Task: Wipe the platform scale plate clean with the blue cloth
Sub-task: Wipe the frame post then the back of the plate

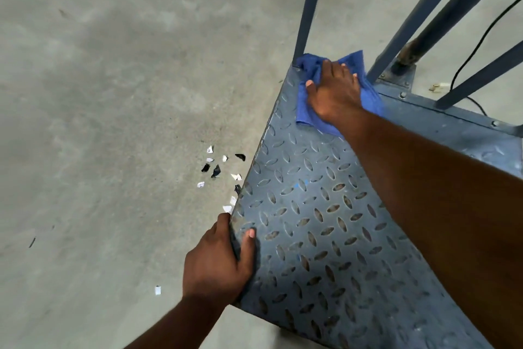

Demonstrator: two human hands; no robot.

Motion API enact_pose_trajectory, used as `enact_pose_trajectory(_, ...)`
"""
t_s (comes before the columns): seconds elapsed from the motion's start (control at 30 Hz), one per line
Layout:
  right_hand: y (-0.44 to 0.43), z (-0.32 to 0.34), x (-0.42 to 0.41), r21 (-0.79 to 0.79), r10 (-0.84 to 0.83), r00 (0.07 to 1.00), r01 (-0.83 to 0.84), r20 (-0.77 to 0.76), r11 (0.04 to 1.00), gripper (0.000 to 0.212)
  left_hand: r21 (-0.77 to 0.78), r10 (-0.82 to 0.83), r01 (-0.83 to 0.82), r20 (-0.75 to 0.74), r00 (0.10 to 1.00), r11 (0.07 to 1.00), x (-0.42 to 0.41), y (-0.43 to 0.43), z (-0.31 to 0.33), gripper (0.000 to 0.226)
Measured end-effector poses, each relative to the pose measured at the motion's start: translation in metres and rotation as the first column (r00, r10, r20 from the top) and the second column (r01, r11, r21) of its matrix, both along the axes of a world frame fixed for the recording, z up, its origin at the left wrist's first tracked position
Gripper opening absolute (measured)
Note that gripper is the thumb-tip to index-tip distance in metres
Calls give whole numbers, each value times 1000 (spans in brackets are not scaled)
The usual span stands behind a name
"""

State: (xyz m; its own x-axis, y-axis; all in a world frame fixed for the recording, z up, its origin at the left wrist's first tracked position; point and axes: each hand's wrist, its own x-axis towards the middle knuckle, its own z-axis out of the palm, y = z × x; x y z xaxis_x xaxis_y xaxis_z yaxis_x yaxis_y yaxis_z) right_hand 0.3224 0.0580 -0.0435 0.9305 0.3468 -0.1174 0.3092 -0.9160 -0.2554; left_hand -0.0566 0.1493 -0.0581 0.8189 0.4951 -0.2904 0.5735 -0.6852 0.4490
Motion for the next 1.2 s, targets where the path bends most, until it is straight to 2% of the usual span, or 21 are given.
enact_pose_trajectory(0.13, 6, 12, 20, 48, -82, 996, 84, -45, 995, 51, 9, -2, 2, 9, 1000, 1000, 0, 0, -1, 56)
enact_pose_trajectory(0.23, 5, 20, 32, 114, -133, 985, 145, -107, 983, 23, 8, 5, -5, 8, 1000, 1000, 0, 0, -2, 59)
enact_pose_trajectory(0.3, 9, 26, 32, 218, -190, 971, 218, -141, 951, 20, 2, 6, -6, 15, 1000, 1000, 1, 0, 0, 58)
enact_pose_trajectory(0.33, 12, 30, 30, 360, -213, 954, 279, -213, 890, 18, -1, 10, -10, 27, 1000, 1000, 1, 0, 1, 56)
enact_pose_trajectory(0.37, 18, 37, 26, 539, -190, 929, 343, -319, 769, 14, 2, 16, -16, 33, 999, 1000, 1, 0, 2, 55)
enact_pose_trajectory(0.43, 32, 64, 17, 794, -59, 873, 467, -484, 390, 13, 7, 25, -25, 36, 999, 1000, 2, -2, 2, 56)
enact_pose_trajectory(0.47, 37, 83, 18, 861, 3, 880, 464, -475, 208, 12, 3, 37, -37, 50, 998, 999, 2, -3, 2, 57)
enact_pose_trajectory(0.5, 41, 105, 23, 903, 41, 904, 421, -425, 81, 12, -4, 49, -49, 58, 997, 999, 2, -3, 3, 59)
enact_pose_trajectory(0.53, 46, 134, 29, 941, 57, 940, 337, -338, 17, 11, -9, 59, -59, 59, 997, 998, 3, -3, 4, 61)
enact_pose_trajectory(0.57, 50, 166, 36, 974, 54, 973, 225, -224, -10, 9, -8, 66, -66, 57, 996, 998, 3, -2, 5, 63)
enact_pose_trajectory(0.63, 58, 223, 54, 999, 25, 1000, 11, -10, -33, 5, -8, 72, -71, 59, 996, 997, 5, -3, 6, 67)
enact_pose_trajectory(0.67, 63, 244, 61, 999, -5, 999, -39, 39, -34, 15, -7, 75, -75, 56, 996, 997, 6, -4, 6, 68)
enact_pose_trajectory(0.73, 78, 269, 68, 997, -89, 994, -66, 68, 34, 26, -15, 92, -92, 30, 995, 996, 10, -6, 9, 73)
enact_pose_trajectory(0.87, 99, 284, 58, 979, -198, 974, -70, 107, 189, 27, -36, 169, -169, 3, 986, 985, 15, -6, 10, 86)
enact_pose_trajectory(0.93, 103, 268, 55, 957, -224, 968, -44, 112, 287, 19, -27, 187, -187, 4, 982, 982, 19, -6, 9, 88)
enact_pose_trajectory(1.0, 100, 234, 53, 925, -222, 973, 34, 55, 379, 27, -11, 184, -184, 17, 983, 983, 19, -7, 9, 88)
enact_pose_trajectory(1.1, 94, 182, 44, 888, -223, 973, 147, -51, 436, 39, -20, 182, -182, -21, 983, 983, 19, -5, 3, 80)
enact_pose_trajectory(1.2, 89, 142, 37, 837, -195, 968, 238, -160, 493, 37, -67, 104, -107, -47, 993, 992, 16, -2, -1, 59)
